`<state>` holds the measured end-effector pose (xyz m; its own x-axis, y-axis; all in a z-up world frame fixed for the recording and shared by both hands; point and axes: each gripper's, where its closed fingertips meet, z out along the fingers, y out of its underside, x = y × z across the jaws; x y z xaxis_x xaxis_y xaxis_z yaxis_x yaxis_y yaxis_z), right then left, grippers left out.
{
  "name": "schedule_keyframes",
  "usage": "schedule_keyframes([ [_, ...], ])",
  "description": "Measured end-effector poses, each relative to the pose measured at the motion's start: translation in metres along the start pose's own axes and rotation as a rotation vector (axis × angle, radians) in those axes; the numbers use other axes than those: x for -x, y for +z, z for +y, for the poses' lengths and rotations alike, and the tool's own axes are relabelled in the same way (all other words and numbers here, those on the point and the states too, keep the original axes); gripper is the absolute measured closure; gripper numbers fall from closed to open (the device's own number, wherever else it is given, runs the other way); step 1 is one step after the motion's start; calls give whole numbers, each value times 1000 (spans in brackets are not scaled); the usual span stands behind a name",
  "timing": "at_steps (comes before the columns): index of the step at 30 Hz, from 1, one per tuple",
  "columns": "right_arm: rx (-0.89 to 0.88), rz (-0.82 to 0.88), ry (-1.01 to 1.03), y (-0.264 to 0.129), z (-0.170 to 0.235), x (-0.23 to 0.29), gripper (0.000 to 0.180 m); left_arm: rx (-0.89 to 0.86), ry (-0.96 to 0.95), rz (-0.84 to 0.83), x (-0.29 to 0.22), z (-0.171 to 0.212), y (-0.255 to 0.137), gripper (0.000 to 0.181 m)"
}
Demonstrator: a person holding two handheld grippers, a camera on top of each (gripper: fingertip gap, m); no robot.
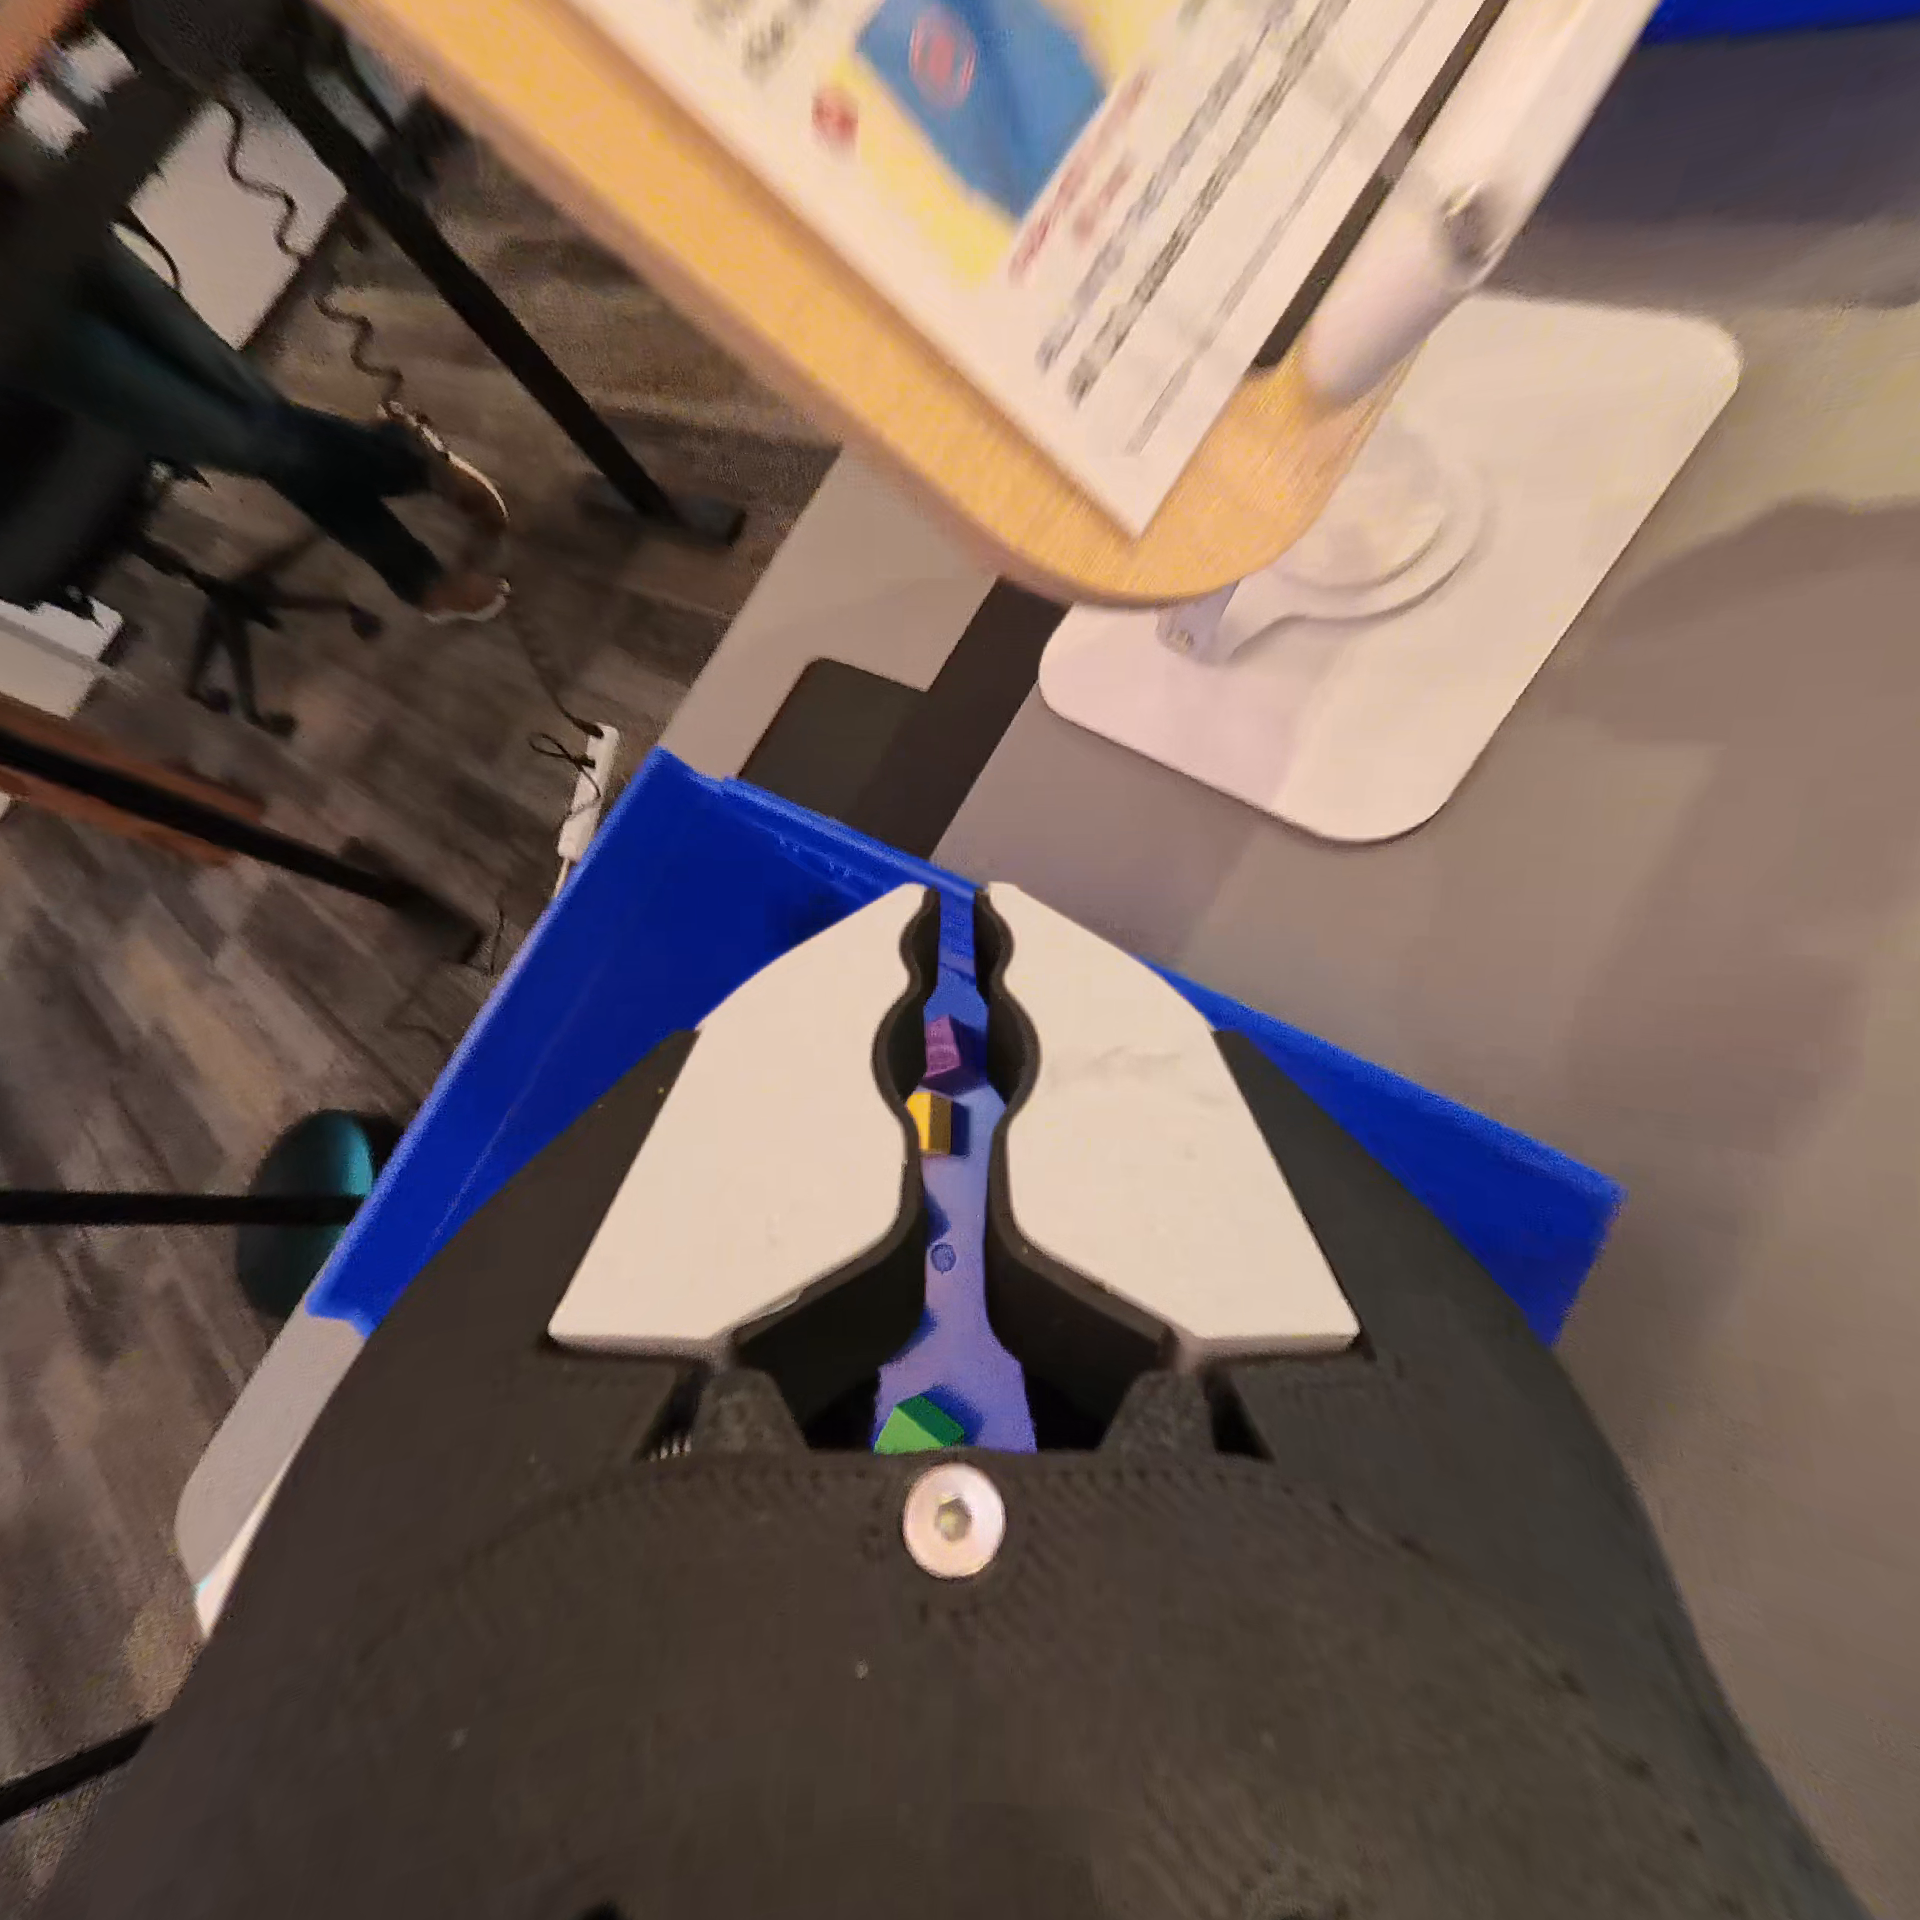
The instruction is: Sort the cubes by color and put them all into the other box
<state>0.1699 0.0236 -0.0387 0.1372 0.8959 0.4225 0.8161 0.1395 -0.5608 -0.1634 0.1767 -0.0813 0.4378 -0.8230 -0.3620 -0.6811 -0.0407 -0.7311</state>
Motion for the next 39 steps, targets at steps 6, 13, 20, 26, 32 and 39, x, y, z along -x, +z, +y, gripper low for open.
schedule_keyframes([
  [6,27,-57,-19,25,-4,7,180,164,-78,-37,17,44,40,155],
  [13,36,-88,-26,35,-2,8,180,285,-219,-28,23,80,69,139],
  [20,42,-108,-31,39,0,11,180,365,-252,17,13,102,86,139],
  [26,43,-114,-39,40,-1,12,180,402,-248,32,7,110,94,139],
  [32,40,-115,-51,41,-3,13,180,490,-226,8,6,128,103,144],
  [39,30,-107,-60,41,-5,13,180,453,-233,-9,11,125,102,159],
])
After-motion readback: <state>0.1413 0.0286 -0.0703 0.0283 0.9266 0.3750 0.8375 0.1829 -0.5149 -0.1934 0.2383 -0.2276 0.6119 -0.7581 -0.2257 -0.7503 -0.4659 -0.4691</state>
